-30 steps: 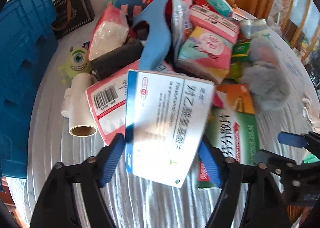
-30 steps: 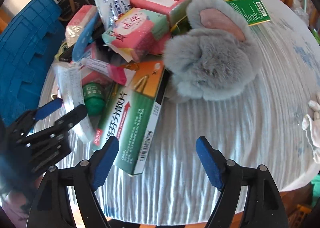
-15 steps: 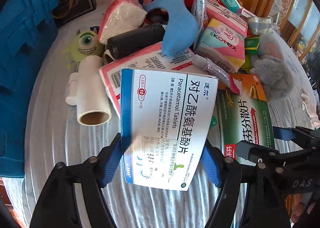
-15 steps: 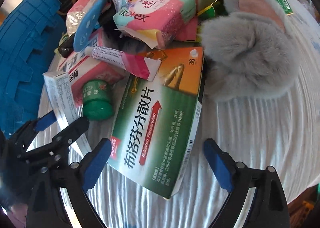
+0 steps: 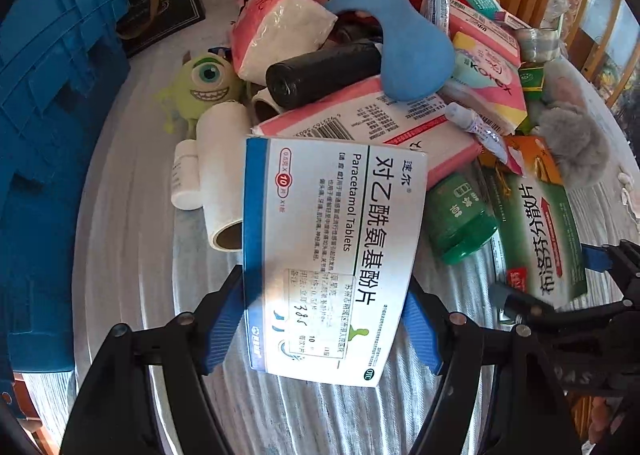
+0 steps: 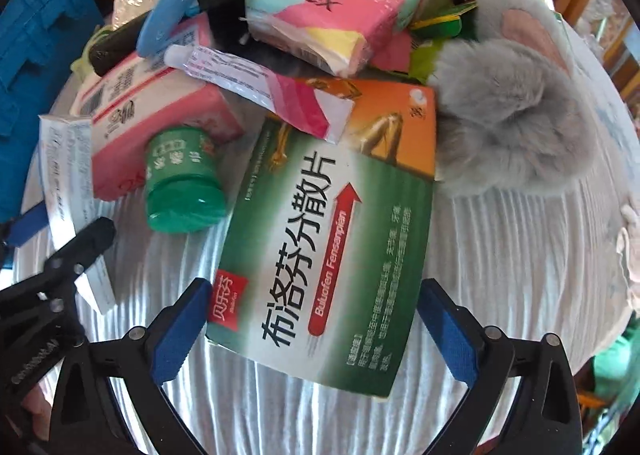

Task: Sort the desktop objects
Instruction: 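Lift the paracetamol box with the left tool while the right tool lifts the ibuprofen box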

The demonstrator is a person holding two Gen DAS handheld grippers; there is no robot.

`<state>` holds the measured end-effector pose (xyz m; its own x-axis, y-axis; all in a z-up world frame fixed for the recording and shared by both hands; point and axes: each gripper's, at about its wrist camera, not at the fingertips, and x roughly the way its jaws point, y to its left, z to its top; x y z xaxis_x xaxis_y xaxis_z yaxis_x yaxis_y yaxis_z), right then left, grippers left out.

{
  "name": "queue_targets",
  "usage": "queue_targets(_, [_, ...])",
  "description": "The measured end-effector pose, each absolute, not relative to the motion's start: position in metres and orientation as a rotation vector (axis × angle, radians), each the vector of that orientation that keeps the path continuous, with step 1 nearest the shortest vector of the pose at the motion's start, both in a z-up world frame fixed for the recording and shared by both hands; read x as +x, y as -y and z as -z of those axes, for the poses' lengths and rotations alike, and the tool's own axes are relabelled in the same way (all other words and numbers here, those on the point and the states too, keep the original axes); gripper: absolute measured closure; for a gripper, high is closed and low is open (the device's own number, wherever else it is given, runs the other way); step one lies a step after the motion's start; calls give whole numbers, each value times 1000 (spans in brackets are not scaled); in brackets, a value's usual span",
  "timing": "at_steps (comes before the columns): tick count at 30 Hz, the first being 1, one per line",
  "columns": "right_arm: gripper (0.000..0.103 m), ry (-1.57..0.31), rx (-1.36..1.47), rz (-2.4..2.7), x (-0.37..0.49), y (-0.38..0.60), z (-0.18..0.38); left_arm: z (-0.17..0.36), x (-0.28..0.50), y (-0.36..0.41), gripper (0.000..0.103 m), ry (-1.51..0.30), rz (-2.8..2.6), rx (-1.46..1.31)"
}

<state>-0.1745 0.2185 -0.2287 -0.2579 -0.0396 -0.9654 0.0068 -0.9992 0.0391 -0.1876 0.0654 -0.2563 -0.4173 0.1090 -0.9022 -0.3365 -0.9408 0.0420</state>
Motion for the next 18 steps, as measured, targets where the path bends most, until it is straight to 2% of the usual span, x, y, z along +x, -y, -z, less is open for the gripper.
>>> queue_targets(9, [16, 102, 1714, 2554, -146, -233, 161, 207, -178, -67, 31, -261, -2444, -1355])
queue_targets(10, [51, 102, 1684, 2568, -144, -234, 150, 195, -177, -68, 31, -260, -2460, -1319])
queue_targets(11, [79, 104, 1650, 2589, -142, -235, 138, 188, -176, -67, 31, -260, -2471, -1295])
queue_targets(13, [76, 176, 1599, 2576, -144, -222, 121, 175, -177, -69, 31, -261, -2490, -1255])
queue_targets(14, [77, 166, 1594, 2577, -136, -258, 109, 170, -180, -69, 31, -268, -2499, -1244])
queue_targets(16, [75, 130, 1597, 2603, -131, -248, 110, 173, -182, -65, 31, -272, -2506, -1254])
queue_targets(18, [66, 152, 1645, 2582, -136, -252, 114, 181, -183, -65, 31, -251, -2489, -1290])
